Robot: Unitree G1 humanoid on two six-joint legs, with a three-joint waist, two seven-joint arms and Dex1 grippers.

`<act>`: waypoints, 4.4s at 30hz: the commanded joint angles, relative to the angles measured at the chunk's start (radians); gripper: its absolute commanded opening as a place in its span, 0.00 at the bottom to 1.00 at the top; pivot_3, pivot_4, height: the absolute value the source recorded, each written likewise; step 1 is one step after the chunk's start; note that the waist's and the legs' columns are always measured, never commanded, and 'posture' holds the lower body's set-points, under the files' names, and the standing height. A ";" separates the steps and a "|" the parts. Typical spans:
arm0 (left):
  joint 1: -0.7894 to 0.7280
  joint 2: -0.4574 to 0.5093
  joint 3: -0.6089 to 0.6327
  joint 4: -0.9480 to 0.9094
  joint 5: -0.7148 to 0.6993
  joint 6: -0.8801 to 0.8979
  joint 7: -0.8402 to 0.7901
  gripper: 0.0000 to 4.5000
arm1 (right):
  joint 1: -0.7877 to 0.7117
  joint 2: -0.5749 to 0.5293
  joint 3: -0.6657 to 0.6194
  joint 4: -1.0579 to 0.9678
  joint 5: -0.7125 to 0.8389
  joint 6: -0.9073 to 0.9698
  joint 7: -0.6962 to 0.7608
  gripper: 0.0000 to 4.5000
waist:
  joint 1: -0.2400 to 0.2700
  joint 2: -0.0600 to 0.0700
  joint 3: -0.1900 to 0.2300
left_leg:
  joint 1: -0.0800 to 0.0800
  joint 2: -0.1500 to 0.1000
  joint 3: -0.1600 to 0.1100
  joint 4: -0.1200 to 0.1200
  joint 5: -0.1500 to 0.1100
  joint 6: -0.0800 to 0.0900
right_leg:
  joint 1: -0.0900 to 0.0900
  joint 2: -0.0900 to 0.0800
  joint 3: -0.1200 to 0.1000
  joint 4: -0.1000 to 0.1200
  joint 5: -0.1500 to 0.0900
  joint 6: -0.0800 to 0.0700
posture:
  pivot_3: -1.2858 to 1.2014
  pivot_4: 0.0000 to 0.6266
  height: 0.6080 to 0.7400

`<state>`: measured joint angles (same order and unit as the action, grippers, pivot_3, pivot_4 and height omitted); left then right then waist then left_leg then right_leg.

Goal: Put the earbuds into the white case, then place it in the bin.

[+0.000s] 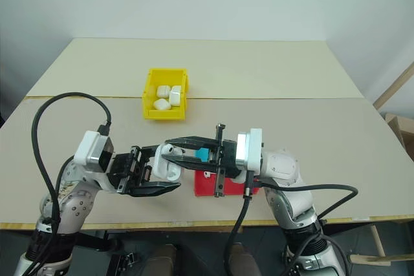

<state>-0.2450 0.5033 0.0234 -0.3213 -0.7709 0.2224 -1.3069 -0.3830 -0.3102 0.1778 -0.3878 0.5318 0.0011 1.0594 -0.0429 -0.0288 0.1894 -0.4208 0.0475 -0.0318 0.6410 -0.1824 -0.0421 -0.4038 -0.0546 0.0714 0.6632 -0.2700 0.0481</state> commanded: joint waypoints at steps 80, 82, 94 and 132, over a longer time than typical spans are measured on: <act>0.255 0.121 0.132 -0.051 0.102 -0.191 -0.021 0.63 | -0.884 -0.202 0.503 1.107 -1.001 -0.323 0.454 0.59 | -0.002 0.003 0.002 | -0.001 0.000 0.003 -0.002 -0.001 0.001 | -0.004 -0.001 0.001 0.001 0.001 -0.005 | 0.52 0.24 1.00; 0.257 0.120 0.130 -0.052 0.104 -0.193 -0.019 0.63 | -0.883 -0.194 0.502 1.121 -1.008 -0.321 0.446 0.59 | -0.002 0.003 0.002 | -0.001 0.000 0.003 -0.002 -0.001 0.001 | -0.004 -0.001 0.001 0.001 0.001 -0.005 | 0.52 0.24 1.00; 0.263 0.129 0.130 -0.054 0.107 -0.200 -0.007 0.63 | -0.890 -0.173 0.495 1.169 -1.025 -0.341 0.433 0.31 | -0.003 0.003 0.002 | -0.001 0.000 0.003 -0.002 -0.001 0.001 | -0.004 -0.001 0.001 0.001 0.001 -0.005 | 0.52 0.24 1.00; 0.168 0.096 0.115 -0.028 0.059 -0.168 0.014 0.63 | -0.883 -0.244 0.171 0.919 -0.776 0.084 0.462 0.25 | 0.001 0.003 0.002 | 0.000 0.000 0.002 -0.002 -0.001 0.001 | -0.003 -0.001 0.000 0.001 0.001 -0.005 | 0.52 0.24 1.00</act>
<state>-0.0596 0.6047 0.1410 -0.3359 -0.6779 0.0501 -1.3011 -1.2677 -0.5293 0.4280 0.6205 -0.3157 -0.0289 1.5048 -0.0419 -0.0253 0.1916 -0.4211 0.0477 -0.0299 0.6393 -0.1830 -0.0412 -0.4065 -0.0554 0.0717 0.6642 -0.2689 0.0433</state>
